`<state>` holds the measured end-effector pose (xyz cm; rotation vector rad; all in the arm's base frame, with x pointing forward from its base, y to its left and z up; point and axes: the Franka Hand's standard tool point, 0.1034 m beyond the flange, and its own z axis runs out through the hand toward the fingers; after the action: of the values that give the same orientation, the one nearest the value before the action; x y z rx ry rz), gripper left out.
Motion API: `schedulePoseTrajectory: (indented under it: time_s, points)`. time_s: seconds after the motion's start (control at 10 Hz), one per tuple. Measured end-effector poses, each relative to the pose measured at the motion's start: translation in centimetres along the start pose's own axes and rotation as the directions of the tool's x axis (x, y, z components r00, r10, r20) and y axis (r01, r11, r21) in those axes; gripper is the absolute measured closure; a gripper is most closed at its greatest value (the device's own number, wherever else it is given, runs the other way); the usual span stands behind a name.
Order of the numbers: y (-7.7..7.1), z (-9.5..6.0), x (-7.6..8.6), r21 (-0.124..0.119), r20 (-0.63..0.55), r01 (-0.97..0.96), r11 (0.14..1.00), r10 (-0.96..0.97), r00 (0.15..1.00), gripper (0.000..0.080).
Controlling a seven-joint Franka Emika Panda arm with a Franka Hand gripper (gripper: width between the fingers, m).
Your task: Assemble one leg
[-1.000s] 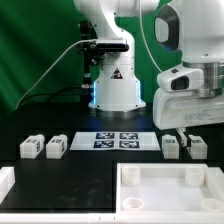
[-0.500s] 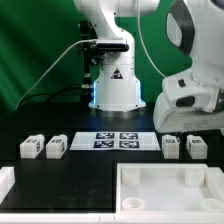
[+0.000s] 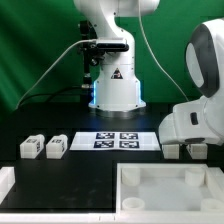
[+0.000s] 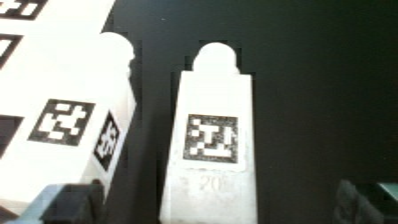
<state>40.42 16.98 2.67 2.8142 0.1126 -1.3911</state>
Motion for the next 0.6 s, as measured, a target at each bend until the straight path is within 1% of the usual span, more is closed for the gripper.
schedulePoseTrajectory:
  time_s: [0.2, 0.5, 0.6]
  points:
    - [-0.6, 1.1, 0.2, -0.01, 0.009, 0.008, 1.0, -0.008, 1.0, 0.0151]
    - [-1.2, 2.5, 0.0, -0.026, 0.027, 0.015, 1.0, -0.014, 1.0, 0.0151]
    - [-1.2, 2.5, 0.0, -0.026, 0.026, 0.017, 1.0, -0.016, 1.0, 0.0151]
